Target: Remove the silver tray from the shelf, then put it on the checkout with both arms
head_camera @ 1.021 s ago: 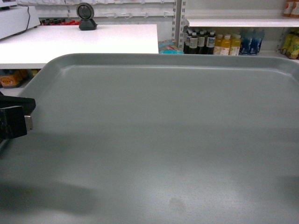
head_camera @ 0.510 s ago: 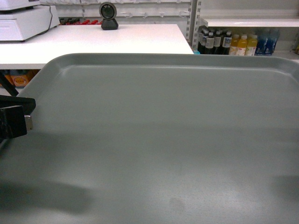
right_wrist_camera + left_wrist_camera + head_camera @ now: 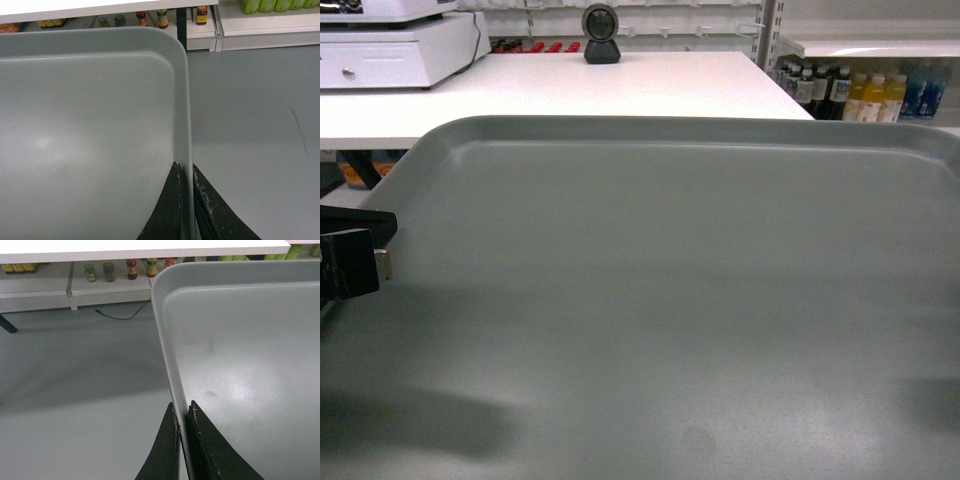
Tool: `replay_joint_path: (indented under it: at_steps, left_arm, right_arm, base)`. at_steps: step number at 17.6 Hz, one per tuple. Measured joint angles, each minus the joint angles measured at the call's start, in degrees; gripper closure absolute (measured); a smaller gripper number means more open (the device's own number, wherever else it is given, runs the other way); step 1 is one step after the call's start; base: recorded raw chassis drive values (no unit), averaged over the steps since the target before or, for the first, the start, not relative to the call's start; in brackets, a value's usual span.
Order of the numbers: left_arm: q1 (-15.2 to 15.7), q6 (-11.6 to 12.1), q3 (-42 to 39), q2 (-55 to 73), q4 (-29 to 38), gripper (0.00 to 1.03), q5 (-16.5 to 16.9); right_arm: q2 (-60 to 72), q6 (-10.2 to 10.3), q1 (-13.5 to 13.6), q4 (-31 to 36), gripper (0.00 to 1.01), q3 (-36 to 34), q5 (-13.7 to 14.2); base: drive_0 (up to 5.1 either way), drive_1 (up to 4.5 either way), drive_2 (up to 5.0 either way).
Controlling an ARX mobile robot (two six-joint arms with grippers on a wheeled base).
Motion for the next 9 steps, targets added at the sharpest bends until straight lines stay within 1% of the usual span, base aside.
replay_joint_path:
  at_steps: [8,9]
  left_arm:
    - [0.0,0.0,0.0,0.0,0.2,0.99,0.0]
    - [0.0,0.0,0.0,0.0,0.2,0.99,0.0]
  right_arm:
    - [-0.1,0.0,0.0,0.1,0.98,0.0,0.0]
    - [0.0,0.0,0.0,0.0,0.98,0.0,0.0]
  base:
    - [-4.9,2.51,2.5]
    - [-3.9,2.83,1.0]
